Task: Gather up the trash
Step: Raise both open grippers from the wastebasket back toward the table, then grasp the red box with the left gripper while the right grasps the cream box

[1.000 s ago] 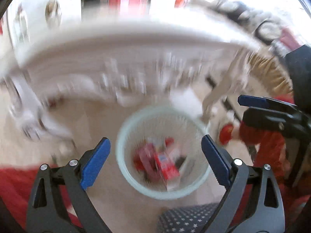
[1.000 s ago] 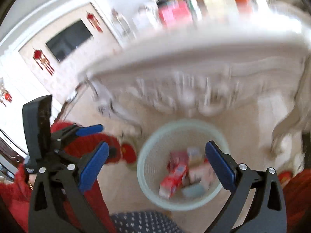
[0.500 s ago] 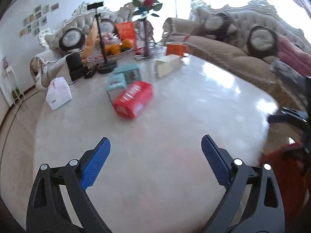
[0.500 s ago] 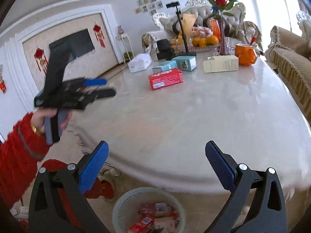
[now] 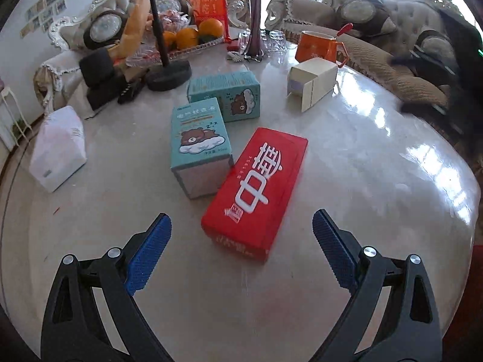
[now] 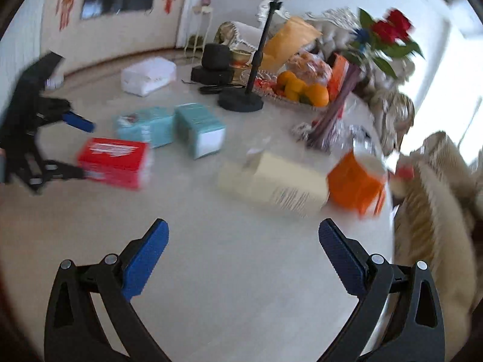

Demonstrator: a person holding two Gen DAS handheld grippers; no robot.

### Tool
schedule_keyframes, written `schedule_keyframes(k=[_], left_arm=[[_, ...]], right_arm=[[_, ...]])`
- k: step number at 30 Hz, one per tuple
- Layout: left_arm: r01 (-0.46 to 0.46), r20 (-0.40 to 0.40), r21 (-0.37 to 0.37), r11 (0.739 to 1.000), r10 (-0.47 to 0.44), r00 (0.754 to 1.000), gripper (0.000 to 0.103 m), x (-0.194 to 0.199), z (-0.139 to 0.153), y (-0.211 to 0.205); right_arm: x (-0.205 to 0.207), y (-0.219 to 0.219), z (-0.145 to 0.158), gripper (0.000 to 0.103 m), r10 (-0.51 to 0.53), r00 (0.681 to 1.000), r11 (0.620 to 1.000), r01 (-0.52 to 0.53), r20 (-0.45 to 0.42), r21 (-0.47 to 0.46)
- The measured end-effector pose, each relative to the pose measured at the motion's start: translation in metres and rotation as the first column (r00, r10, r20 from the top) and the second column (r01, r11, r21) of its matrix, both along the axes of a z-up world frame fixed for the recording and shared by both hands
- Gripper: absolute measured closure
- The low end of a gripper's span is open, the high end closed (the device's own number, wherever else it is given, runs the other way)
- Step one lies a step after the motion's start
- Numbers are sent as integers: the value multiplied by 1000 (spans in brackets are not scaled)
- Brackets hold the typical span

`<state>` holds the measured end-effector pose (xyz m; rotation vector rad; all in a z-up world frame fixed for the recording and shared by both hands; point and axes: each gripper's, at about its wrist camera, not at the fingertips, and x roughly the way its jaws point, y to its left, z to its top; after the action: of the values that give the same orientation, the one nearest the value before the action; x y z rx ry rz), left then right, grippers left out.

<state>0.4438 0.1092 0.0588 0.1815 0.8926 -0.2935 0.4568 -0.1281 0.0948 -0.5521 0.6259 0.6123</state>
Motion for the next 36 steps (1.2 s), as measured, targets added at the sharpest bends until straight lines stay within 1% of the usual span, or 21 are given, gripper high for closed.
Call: schedule_keyframes(k=[2, 6, 10, 12, 16, 19, 22, 23, 25, 26, 29, 30, 32, 33, 34, 35, 36], left_arm=[[11, -19, 6, 1000, -11, 1000, 11, 4, -4, -2], [21, -56, 16, 1000, -20, 998, 11, 15, -12, -3], [28, -77, -18, 999, -29, 997, 11, 21, -16, -6], [32, -77, -22, 999, -33, 996, 11, 22, -17, -8], [27, -89, -16, 1000, -28, 996, 11, 26, -21, -12], [17, -94, -12, 1000, -18, 995, 11, 29, -22, -13], [9, -93, 15, 1000, -8, 996, 11, 33, -22, -15], [13, -94, 20, 1000, -11, 996, 11, 35, -23, -15], [9, -99, 13, 1000, -8, 995, 11, 37, -23, -13], [8, -101, 7, 1000, -7, 995, 11, 38, -23, -12], [12, -105, -19, 1000, -14, 994, 11, 40, -21, -12], [18, -106, -5, 1000, -18, 994, 13, 39, -22, -15], [37, -96, 19, 999, -35, 995, 20, 37, -21, -22], [42, -96, 17, 999, -40, 995, 30, 37, -20, -24], [45, -97, 17, 999, -43, 994, 35, 37, -19, -26], [44, -101, 14, 999, -43, 994, 36, 36, -18, -28], [42, -101, 13, 999, -41, 994, 38, 36, -18, -28]], right_arm=[[29, 12, -8, 8, 29, 999, 995, -27, 25, -96], [60, 26, -21, 8, 108, 994, 967, -99, 29, -236], [83, 39, -28, 8, 155, 987, 934, -138, 26, -330], [92, 41, -30, 8, 166, 986, 927, -148, 23, -346], [110, 49, -35, 8, 157, 988, 931, -150, -4, -334], [119, 63, -41, 8, 172, 984, 932, -180, -54, -314], [134, 73, -45, 8, 159, 979, 937, -191, -130, -291], [142, 71, -44, 8, 136, 973, 947, -183, -186, -265], [149, 64, -41, 8, 101, 964, 965, -156, -246, -213], [155, 56, -37, 8, 75, 956, 977, -127, -283, -170], [157, 34, -29, 7, 51, 939, 995, -79, -341, -68], [155, 29, -28, 8, 49, 937, 996, -70, -345, -50], [151, 23, -27, 8, 33, 934, 998, -50, -355, -37], [150, 21, -29, 8, 19, 933, 999, -36, -359, -39], [150, 20, -30, 8, 10, 932, 999, -27, -362, -40], [149, 20, -32, 9, -3, 930, 999, -13, -367, -41], [147, 18, -35, 18, -12, 925, 999, -4, -381, -40]])
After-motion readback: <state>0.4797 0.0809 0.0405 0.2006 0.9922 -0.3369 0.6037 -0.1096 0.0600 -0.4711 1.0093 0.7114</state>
